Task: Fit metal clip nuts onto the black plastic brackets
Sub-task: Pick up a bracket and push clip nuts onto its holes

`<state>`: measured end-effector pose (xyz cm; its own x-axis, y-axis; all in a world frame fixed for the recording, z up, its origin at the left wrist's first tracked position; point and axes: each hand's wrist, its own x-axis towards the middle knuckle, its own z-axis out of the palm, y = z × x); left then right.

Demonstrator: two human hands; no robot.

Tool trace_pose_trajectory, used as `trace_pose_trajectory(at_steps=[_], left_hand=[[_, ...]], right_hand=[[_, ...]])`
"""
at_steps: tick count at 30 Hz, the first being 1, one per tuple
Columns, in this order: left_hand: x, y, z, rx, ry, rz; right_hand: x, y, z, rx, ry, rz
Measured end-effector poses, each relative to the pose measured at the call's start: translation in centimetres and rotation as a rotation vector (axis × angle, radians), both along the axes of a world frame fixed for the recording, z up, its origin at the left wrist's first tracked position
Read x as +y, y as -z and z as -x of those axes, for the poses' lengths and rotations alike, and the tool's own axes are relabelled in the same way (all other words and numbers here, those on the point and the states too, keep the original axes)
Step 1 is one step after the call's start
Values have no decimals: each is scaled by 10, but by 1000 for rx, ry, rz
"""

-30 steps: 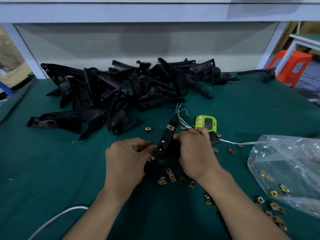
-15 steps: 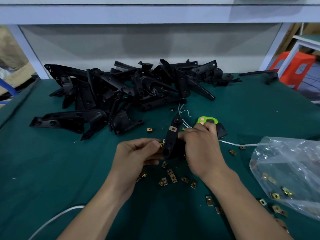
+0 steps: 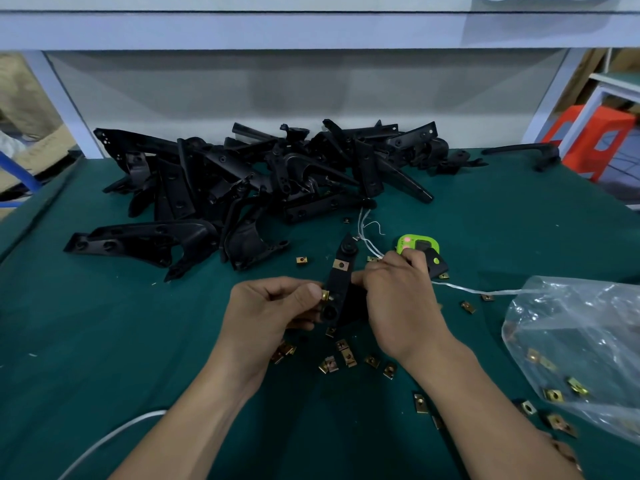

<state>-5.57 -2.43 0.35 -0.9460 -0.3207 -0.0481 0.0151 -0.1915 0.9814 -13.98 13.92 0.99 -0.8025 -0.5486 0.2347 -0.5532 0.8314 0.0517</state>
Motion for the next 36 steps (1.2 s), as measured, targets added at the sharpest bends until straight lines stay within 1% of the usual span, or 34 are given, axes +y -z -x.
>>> trace_pose_trajectory(at_steps=[4,10,14,21,26,29,33,36], left_hand=[[-5,-4,0,24,96,31],[-3,-2,0,-11,-18,81],[-2,-2,0,-47,17,163],[-2,-3,0,-61,12,162],[-2,-3,-2,-79,-29,201],[1,-4,-4,-80,-101,343],[8,-3,-11,-25,-225,625],[14,-5,-15,-19,-224,699]], right_hand=[[2,3,3,-28,9,55],[2,6,4,-73,4,66],[2,3,4,-45,2,47],[0,-1,-1,22,-17,-17],[-2,-2,-5,54,0,-76],[-5,-1,-7,48,11,-106],[-8,1,-10,25,22,-85],[-7,1,-10,28,30,-75]])
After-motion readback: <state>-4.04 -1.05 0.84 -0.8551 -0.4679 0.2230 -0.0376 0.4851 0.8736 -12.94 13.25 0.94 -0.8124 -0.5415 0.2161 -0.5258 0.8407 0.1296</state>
